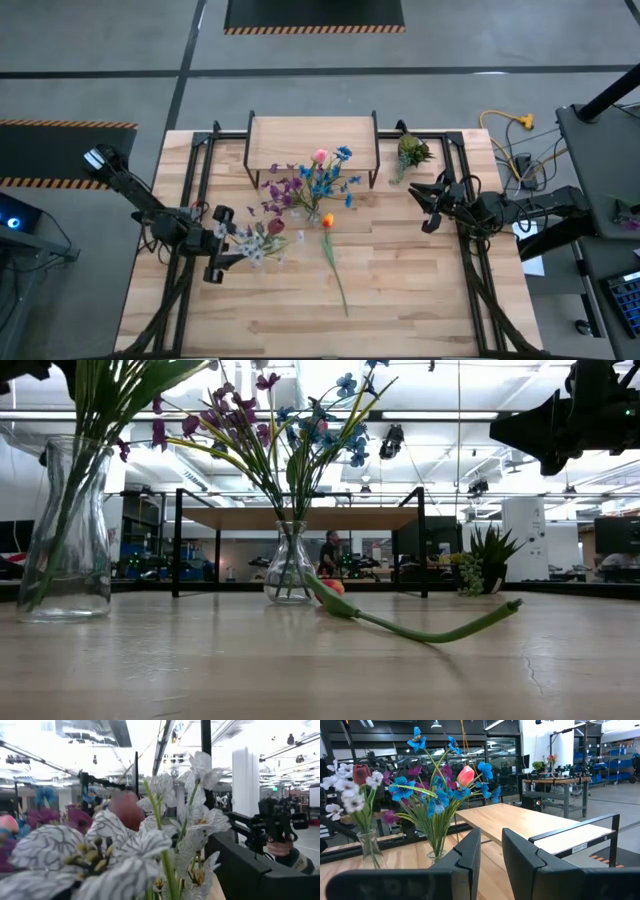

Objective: Pick and place flowers into a vace then onto a shelf
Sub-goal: Put the white flower into the left transparent vase, then put the yellow flower into the right transparent vase

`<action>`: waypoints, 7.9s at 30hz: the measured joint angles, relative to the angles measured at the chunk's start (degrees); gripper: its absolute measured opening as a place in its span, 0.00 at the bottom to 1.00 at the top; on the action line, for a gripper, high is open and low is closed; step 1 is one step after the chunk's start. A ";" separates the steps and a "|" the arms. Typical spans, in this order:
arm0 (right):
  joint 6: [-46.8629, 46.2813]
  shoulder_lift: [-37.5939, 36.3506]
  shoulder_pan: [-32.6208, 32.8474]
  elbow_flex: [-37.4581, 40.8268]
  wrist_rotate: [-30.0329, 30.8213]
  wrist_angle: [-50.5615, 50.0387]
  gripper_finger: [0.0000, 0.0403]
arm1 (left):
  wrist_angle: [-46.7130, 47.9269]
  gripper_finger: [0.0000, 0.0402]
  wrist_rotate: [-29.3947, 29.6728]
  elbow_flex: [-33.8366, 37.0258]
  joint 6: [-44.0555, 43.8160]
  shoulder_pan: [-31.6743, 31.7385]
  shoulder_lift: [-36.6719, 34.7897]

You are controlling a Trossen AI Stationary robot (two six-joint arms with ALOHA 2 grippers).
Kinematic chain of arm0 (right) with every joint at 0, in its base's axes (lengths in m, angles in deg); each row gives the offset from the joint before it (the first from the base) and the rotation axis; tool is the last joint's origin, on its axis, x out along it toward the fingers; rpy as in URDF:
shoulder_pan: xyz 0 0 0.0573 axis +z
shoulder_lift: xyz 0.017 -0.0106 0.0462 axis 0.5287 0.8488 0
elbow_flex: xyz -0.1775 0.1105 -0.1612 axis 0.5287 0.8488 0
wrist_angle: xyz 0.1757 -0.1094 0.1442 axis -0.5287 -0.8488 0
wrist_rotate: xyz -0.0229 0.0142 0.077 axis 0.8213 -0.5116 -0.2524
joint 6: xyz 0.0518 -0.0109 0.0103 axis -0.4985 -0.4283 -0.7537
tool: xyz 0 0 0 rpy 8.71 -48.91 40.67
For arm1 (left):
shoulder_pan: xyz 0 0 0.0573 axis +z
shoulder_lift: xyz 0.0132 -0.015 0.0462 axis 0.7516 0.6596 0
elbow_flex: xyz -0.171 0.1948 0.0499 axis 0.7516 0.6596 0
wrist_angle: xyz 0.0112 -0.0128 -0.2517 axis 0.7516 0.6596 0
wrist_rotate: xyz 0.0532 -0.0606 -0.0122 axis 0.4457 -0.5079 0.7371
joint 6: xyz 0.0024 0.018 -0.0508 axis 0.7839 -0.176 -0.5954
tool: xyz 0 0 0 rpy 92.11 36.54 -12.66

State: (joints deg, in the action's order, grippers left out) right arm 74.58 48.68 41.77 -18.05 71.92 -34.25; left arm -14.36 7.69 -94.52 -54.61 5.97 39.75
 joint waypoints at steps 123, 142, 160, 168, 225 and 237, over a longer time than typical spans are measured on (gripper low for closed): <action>-12.31 19.94 1.31 -12.76 -10.10 -1.29 0.44 | 64.82 0.00 -26.62 -2.44 -5.40 35.69 -49.44; -39.41 65.08 13.21 -38.35 7.47 -14.06 0.44 | 68.49 0.00 -26.64 -4.04 -6.22 35.69 -49.10; -50.42 93.45 11.97 -59.82 4.60 -25.87 0.44 | 69.46 0.00 -26.62 -3.82 -7.17 35.69 -48.82; -52.84 101.93 9.77 -64.37 -1.26 -25.92 0.44 | 69.86 0.00 -26.62 -3.82 -7.60 35.67 -48.69; -34.18 82.49 11.85 -67.62 -15.13 -48.79 0.02 | 70.49 0.00 -26.60 -3.82 -8.85 35.69 -48.40; -28.14 78.58 12.38 -53.56 -15.57 -21.45 0.02 | 70.49 0.00 -26.60 -3.82 -8.85 35.67 -48.40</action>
State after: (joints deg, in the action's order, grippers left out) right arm 46.43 127.27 54.15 -71.61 56.35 -55.69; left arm 56.13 -18.91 -98.34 -63.45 41.64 -8.66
